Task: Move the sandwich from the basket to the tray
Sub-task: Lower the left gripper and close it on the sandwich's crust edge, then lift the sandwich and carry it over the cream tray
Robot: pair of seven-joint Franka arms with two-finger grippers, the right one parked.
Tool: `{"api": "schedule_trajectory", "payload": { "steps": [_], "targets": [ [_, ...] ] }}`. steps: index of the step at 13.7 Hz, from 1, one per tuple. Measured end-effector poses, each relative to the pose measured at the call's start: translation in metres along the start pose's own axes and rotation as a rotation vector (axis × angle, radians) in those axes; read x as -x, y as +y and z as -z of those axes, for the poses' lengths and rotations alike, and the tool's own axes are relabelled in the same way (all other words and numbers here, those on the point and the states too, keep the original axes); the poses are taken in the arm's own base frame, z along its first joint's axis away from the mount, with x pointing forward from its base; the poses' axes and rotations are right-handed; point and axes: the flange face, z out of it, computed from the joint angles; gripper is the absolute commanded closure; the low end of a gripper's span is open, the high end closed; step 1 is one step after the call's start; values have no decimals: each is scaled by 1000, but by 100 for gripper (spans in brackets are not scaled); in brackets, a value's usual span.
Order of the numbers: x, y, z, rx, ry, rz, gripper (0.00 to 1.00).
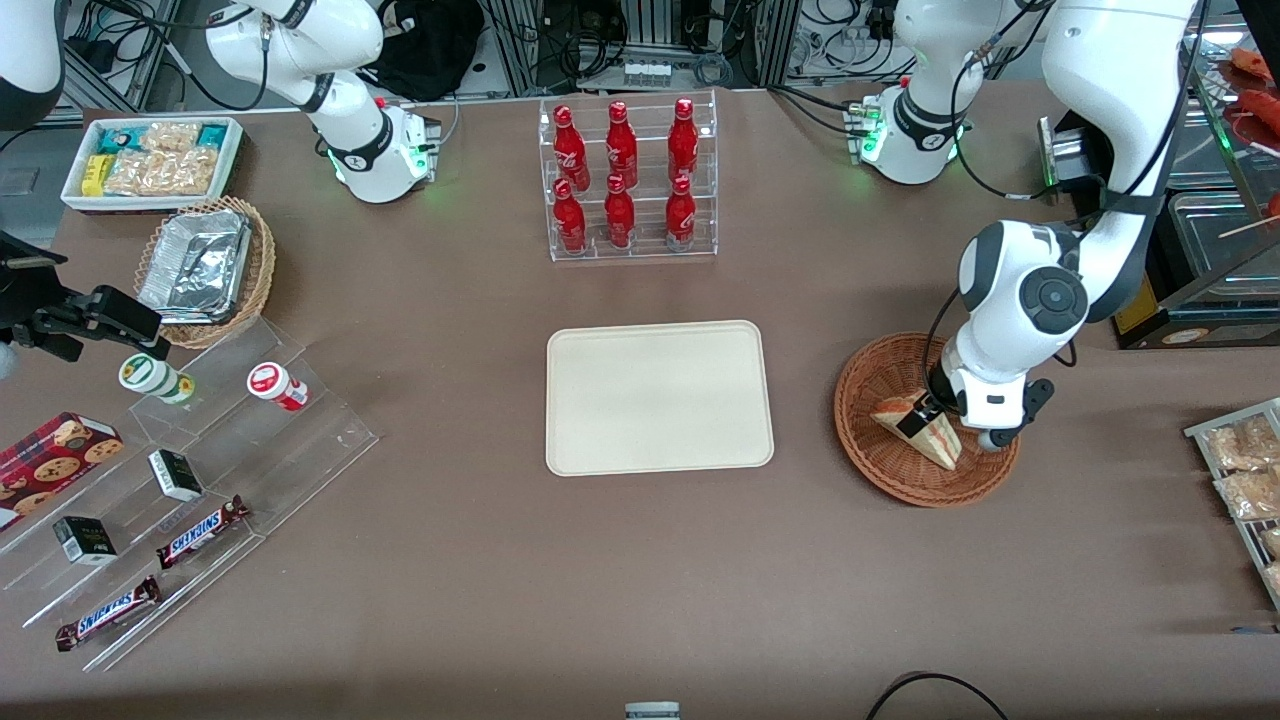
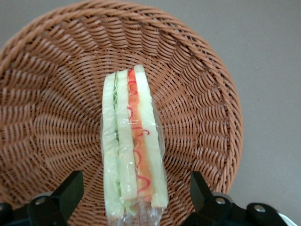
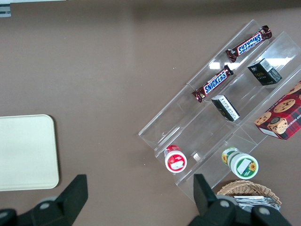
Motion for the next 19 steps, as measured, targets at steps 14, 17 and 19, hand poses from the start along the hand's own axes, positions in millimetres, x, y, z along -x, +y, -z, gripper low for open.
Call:
{"api": "schedule_trajectory", "payload": {
  "steps": [14,17,19],
  "targets": [
    [-10,25,60,-31,18,-27,89],
    [28,64,117,-110,-5,-117,89],
    [69,96,143,-132,-14,-196,89]
  ]
}}
